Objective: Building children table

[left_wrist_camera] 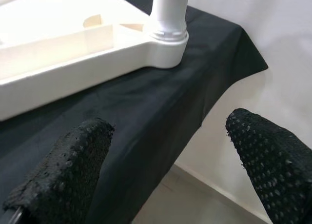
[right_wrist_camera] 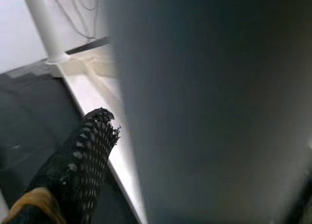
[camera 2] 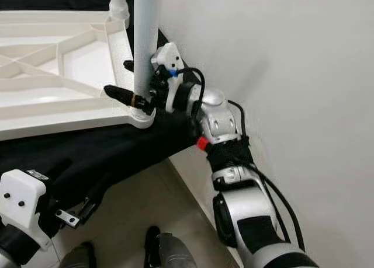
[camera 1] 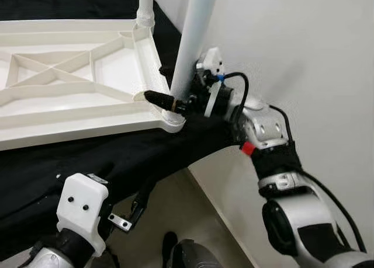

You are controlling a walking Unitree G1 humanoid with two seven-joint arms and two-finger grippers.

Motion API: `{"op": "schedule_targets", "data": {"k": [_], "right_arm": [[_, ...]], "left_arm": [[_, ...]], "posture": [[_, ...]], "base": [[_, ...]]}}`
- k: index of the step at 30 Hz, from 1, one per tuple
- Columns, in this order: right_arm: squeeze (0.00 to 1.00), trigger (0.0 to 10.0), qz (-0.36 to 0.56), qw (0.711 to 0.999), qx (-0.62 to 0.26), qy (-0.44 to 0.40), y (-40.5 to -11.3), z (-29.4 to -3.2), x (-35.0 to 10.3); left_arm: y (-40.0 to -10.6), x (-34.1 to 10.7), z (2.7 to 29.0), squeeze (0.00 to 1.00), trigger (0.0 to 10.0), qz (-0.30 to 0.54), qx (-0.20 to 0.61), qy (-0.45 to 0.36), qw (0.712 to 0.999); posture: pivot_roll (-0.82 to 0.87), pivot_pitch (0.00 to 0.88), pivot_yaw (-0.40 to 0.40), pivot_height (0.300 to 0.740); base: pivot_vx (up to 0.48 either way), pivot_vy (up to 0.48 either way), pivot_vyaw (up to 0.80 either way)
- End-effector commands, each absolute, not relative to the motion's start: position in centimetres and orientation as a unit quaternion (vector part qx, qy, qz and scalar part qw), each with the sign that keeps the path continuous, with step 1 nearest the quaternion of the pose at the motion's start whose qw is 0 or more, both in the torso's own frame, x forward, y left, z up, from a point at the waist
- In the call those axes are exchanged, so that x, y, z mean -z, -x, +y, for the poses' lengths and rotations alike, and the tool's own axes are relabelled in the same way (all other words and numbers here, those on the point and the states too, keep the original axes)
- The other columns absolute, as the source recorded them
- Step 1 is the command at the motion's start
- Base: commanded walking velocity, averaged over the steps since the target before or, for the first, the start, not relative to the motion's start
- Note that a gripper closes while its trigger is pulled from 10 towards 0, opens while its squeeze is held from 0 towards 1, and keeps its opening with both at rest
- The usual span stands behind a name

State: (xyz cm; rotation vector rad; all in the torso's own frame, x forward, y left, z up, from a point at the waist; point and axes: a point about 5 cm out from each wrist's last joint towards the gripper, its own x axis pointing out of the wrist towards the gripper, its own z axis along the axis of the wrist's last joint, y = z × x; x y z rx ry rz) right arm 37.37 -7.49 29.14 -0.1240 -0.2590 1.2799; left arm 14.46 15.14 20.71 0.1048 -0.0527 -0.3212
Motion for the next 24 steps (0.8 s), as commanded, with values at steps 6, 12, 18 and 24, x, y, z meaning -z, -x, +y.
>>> {"op": "schedule_targets", "data": {"k": [6, 12, 18, 24], "right_arm": [[0.0, 10.0, -0.069, 0.71, -0.695, 0.088, -37.3, -9.0, -28.7], [0.0, 0.0, -0.091, 0.718, -0.685, 0.079, -37.8, -9.6, -30.0], [0.0, 0.0, -0.097, 0.773, -0.624, 0.064, -38.4, -11.5, -28.5], [0.0, 0.0, 0.056, 0.961, -0.242, 0.119, -39.9, -13.6, -21.1]], "left_arm": [[-13.6, -20.4, 15.6, 0.0, 10.0, -0.016, 0.155, -0.052, 0.987], [-13.6, -20.5, 16.0, 0.0, 10.0, -0.016, 0.151, -0.062, 0.986], [-14.1, -20.9, 15.7, 0.0, 10.0, -0.026, 0.165, -0.067, 0.984], [-14.6, -21.3, 15.2, 0.0, 10.0, -0.039, 0.173, -0.066, 0.982]], "posture": [[0.27, 0.414, -0.218, 0.74], [0.27, 0.392, -0.201, 0.74], [0.22, 0.349, -0.191, 0.74], [0.2, 0.301, -0.208, 0.74]], "base": [[0.0, 0.0, 0.0], [0.0, 0.0, 0.0], [0.0, 0.0, 0.0], [0.0, 0.0, 0.0]]}}
